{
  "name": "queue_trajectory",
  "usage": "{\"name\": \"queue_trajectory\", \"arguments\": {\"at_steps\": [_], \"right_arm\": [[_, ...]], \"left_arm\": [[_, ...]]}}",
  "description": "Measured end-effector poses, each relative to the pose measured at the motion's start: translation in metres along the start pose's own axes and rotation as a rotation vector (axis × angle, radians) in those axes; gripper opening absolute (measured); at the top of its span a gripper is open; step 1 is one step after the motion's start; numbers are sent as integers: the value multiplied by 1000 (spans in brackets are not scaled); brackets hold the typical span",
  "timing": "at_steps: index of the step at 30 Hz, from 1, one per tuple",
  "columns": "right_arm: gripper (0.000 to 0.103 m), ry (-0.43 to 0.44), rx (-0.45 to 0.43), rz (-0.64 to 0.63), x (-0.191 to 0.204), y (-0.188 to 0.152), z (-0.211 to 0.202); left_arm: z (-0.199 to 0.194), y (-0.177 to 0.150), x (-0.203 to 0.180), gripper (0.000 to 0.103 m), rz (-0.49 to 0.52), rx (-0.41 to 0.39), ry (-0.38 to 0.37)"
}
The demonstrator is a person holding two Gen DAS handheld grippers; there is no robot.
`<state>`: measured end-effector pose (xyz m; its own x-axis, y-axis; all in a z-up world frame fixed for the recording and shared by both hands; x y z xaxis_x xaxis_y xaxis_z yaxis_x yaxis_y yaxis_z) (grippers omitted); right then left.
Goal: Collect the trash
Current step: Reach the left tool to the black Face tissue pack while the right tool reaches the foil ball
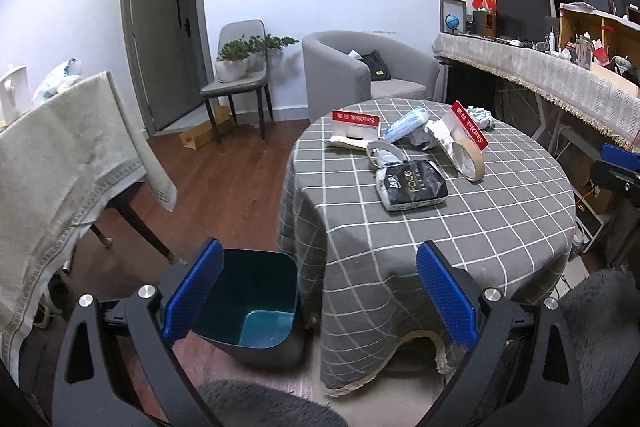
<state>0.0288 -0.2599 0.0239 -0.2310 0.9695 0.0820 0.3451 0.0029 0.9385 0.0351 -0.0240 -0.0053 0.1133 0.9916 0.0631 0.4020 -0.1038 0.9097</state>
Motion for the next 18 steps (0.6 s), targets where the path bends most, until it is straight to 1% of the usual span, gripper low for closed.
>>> {"name": "queue_trajectory", "arguments": {"at_steps": [10, 18], "right_arm": [[100, -15, 33, 23, -26, 15, 44], [100, -20, 61, 29, -46, 18, 74]], "left_arm": [[52, 7, -22, 99, -25, 72, -48], [90, 13, -44, 99, -36, 121, -95]]}}
Point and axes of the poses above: each gripper's, at about its wrist camera, not at the fingertips, and z roughly the way its jaws point, x to its left, y to its top, the point moved 1 cm from there along z, roughly the way its jaws point, and after that the axes turned 9 degrees about -x, right-handed, at the moved point
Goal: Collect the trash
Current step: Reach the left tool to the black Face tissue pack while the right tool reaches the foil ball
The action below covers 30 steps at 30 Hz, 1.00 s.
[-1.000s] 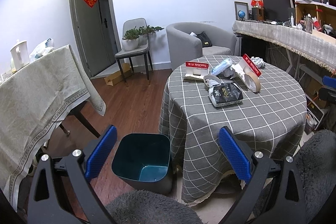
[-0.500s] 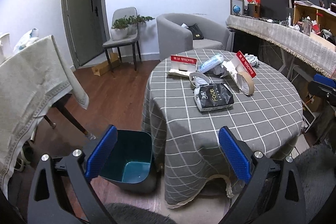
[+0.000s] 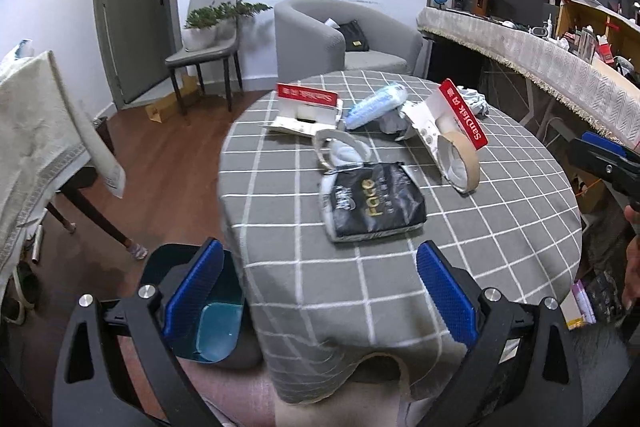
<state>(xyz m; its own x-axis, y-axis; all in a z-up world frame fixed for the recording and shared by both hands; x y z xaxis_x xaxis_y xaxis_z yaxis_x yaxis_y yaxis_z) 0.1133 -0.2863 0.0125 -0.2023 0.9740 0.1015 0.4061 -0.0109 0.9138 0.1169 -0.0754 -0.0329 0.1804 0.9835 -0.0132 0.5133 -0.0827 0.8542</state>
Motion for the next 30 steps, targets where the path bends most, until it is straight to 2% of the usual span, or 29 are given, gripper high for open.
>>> {"name": "queue_trajectory", "arguments": {"at_steps": [12, 21, 25, 30], "right_arm": [[100, 1, 41, -29, -21, 10, 43], [100, -6, 59, -31, -38, 24, 70], [100, -18, 68, -37, -48, 32, 83], [100, -32, 80, -50, -61, 43, 102]], "left_arm": [[43, 4, -24, 99, -15, 44, -37], [67, 15, -26, 99, -47, 68, 1], [73, 18, -21, 98, -88, 79, -11], [76, 18, -20, 84, -98, 96, -33]]}}
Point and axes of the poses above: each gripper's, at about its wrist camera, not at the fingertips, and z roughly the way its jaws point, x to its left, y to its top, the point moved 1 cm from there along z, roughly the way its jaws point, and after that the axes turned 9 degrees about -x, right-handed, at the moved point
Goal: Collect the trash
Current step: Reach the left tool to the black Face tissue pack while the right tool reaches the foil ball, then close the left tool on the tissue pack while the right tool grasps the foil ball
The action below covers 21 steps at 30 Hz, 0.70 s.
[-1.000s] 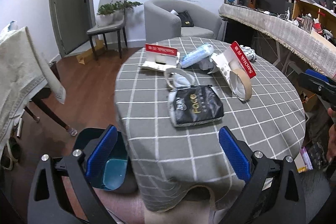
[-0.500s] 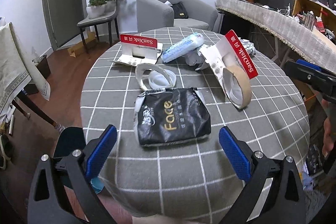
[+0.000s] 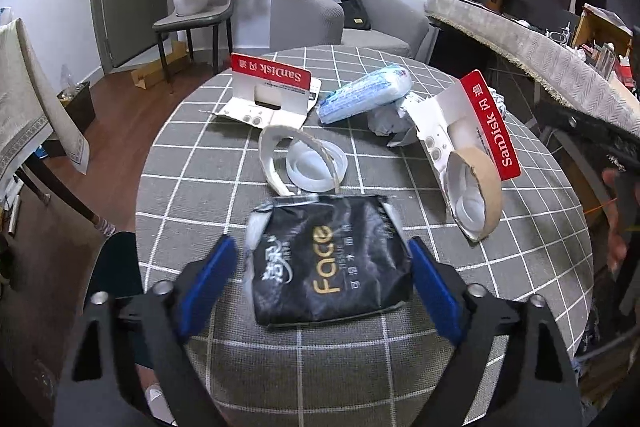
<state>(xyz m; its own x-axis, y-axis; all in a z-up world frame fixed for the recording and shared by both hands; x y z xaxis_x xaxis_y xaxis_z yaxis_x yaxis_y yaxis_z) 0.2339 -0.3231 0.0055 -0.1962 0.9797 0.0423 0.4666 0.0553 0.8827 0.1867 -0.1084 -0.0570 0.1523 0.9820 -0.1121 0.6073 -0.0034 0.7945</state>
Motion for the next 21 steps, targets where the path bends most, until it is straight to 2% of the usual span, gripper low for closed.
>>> {"name": "queue_trajectory", "arguments": {"at_steps": [6, 17, 21], "right_arm": [[100, -20, 37, 0, -18, 17, 32], [100, -59, 164, 45, -38, 26, 95], [85, -83, 212, 56, -43, 24, 113]], "left_arm": [[0, 1, 1, 76, 13, 4, -15], [-20, 19, 30, 74, -30, -26, -10], [-24, 31, 49, 74, -40, -46, 16]]}}
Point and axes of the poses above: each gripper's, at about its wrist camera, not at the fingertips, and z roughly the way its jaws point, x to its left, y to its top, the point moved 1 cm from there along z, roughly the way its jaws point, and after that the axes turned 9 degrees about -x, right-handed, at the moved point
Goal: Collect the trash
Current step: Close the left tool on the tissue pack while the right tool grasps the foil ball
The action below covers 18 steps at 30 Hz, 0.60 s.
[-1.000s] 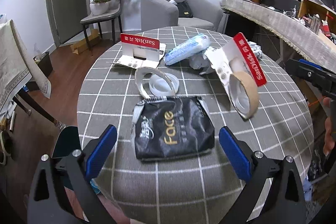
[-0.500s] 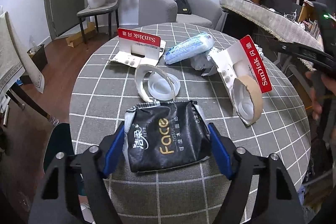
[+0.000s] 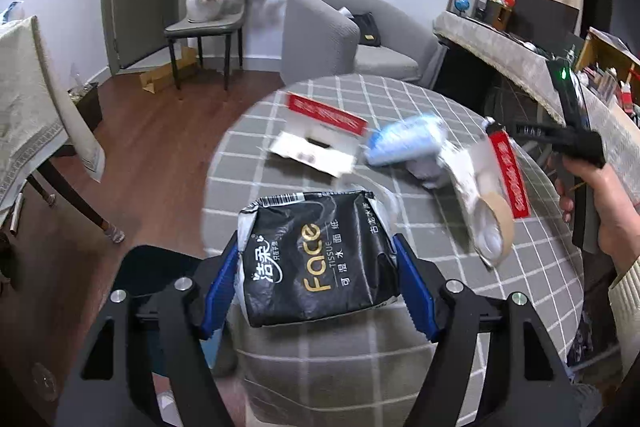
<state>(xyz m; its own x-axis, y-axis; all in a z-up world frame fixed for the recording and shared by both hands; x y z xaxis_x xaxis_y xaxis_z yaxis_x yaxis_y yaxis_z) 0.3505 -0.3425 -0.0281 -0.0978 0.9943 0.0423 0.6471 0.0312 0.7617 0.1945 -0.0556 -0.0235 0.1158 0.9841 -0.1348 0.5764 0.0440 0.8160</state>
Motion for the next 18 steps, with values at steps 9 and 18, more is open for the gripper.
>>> {"name": "queue_trajectory", "arguments": {"at_steps": [9, 18], "right_arm": [[60, -76, 11, 24, -2, -5, 19], [60, -9, -96, 28, 49, 0, -30]], "left_arm": [[7, 31, 45, 74, 14, -29, 61], [7, 43, 80, 74, 9, -58, 92]]}}
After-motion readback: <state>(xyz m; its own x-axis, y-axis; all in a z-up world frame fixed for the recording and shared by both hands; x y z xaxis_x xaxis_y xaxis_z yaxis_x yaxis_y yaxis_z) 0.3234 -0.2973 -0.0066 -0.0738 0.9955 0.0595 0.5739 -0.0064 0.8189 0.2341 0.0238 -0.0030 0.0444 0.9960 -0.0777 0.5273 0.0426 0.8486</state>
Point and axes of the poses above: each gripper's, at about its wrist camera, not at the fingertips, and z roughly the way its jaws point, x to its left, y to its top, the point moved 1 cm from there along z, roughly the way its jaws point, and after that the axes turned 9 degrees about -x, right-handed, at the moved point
